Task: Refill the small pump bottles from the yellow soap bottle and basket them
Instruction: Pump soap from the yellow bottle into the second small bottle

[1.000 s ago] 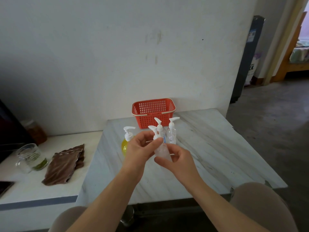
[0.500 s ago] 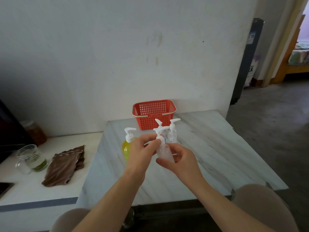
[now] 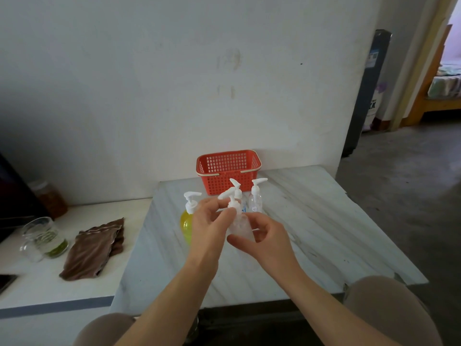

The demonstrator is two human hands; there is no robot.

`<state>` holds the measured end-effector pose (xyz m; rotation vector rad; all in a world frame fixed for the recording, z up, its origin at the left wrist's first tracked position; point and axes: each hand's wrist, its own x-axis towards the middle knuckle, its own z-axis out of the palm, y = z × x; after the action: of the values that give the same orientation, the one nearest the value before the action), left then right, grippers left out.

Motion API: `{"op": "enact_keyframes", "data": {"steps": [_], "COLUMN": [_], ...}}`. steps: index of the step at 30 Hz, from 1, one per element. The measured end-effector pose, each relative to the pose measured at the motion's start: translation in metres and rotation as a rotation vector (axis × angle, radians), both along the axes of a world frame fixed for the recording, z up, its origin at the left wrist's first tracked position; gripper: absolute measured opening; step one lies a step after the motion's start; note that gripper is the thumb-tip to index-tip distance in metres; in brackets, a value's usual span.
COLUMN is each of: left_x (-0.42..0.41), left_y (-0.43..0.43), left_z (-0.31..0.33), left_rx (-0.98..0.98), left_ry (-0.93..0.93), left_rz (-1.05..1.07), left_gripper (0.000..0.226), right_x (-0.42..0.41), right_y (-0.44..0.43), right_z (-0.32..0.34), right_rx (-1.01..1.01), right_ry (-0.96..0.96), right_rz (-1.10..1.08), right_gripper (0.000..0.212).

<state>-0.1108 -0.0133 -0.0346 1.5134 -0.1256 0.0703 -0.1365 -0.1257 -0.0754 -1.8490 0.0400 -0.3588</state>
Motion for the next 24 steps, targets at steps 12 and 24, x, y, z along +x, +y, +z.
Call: {"op": "enact_keyframes", "data": {"steps": [12,24], "left_x": [-0.0018,-0.0055], "left_y": [-0.0041,-0.0063], "left_z": [0.004,0.0064], "left_rx": [0.01,0.017], "left_ry": [-0.029,-0.045], "left_rz": [0.033,0.035], "left_gripper": [0.016,0.026], "right_x": [-0.0003,-0.0032], "right_y": [0.0035,0.0057], "right_z": [0.0044,0.007], "right_rx": [-0.004,-0.005], "right_ry": [-0.002,0.001], "right_rz": [-0.039,-0.052], "right_gripper": [0.036,0.038]}}
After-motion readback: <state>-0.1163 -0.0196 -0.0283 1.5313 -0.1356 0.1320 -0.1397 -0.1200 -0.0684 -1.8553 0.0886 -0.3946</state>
